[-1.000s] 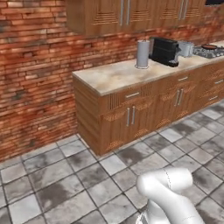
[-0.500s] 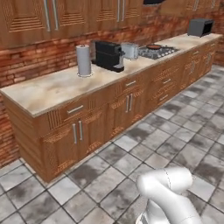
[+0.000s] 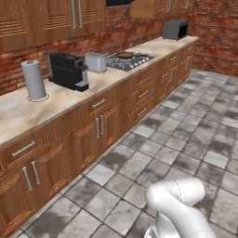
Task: Retrieve the steak from the fridge and place it on the saucepan with marinade on the stove.
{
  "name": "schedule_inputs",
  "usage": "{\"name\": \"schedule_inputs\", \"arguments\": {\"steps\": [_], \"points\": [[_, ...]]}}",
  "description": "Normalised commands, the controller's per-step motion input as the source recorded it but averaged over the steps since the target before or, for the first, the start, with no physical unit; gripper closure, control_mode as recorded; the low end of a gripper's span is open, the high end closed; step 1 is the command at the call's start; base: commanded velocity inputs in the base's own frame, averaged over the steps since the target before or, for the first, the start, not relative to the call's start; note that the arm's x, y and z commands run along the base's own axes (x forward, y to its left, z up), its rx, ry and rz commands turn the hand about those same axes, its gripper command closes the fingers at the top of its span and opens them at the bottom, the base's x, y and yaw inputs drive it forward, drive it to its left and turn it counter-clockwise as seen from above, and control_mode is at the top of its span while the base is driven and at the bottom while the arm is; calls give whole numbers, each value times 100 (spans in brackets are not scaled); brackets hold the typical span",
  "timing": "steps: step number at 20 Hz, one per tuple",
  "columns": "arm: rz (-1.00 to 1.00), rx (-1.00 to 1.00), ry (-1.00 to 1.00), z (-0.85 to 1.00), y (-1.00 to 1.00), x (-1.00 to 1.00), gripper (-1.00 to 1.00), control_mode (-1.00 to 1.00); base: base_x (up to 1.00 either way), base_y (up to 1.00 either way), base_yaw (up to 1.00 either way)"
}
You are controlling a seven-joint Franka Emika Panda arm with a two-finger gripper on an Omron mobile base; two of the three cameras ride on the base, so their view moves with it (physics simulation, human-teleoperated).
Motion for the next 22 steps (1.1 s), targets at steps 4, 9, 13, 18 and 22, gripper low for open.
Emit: {"name": "schedule_inputs", "arguments": {"steps": [4,9,13,18,22], "points": [[0,0,0,0,0,0,100,100,100,-41,-22],[0,0,0,0,0,0,100,100,100,-41,-18],[0,0,0,0,0,0,100,100,100,-43,-14],[0,0,0,0,0,0,100,100,100,-42,2],[0,0,0,0,0,0,100,100,100,-39,29]]}}
